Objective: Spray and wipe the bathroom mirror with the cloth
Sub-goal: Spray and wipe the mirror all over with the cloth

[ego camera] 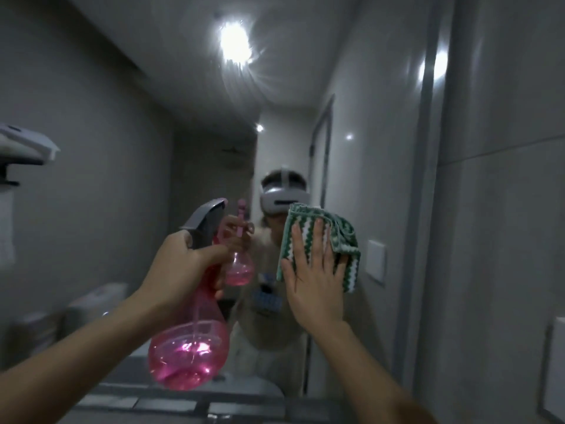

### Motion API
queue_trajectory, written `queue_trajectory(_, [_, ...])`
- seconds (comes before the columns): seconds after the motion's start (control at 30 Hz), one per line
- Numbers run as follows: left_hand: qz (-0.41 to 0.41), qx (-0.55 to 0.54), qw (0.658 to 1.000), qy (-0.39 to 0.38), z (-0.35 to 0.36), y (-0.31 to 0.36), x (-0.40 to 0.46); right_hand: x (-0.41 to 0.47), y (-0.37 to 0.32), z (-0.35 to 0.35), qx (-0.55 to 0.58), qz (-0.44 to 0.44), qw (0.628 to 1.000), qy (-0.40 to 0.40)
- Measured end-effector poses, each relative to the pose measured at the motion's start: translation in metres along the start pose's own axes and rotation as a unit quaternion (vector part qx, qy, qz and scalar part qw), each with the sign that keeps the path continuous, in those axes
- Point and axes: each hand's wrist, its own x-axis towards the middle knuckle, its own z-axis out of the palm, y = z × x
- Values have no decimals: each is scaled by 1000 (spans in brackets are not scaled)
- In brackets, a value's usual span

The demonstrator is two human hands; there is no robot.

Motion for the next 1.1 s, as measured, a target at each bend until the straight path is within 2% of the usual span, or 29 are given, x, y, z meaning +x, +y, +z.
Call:
queue_trajectory(0.17, [-41,28,999,21,-18,-34,-37,-23,-8,8,-8,-34,999,-27])
queue_trajectory(0.27, [-64,7,997,37,-21,-47,-53,-27,-2,9,-4,-59,998,-26])
queue_trajectory(0.47, [-108,-34,994,-4,-5,-71,-69,-51,19,5,-31,-80,996,-28])
queue_trajectory(0.77, [-111,-40,988,-96,11,-121,-115,-116,43,14,-14,44,998,-51])
queue_trajectory(0.97, [-137,1,987,-88,26,-155,-135,-168,71,24,-15,106,993,-57])
queue_trajectory(1.1, [-183,-6,981,-67,41,-172,-136,-190,86,29,-9,103,994,-21])
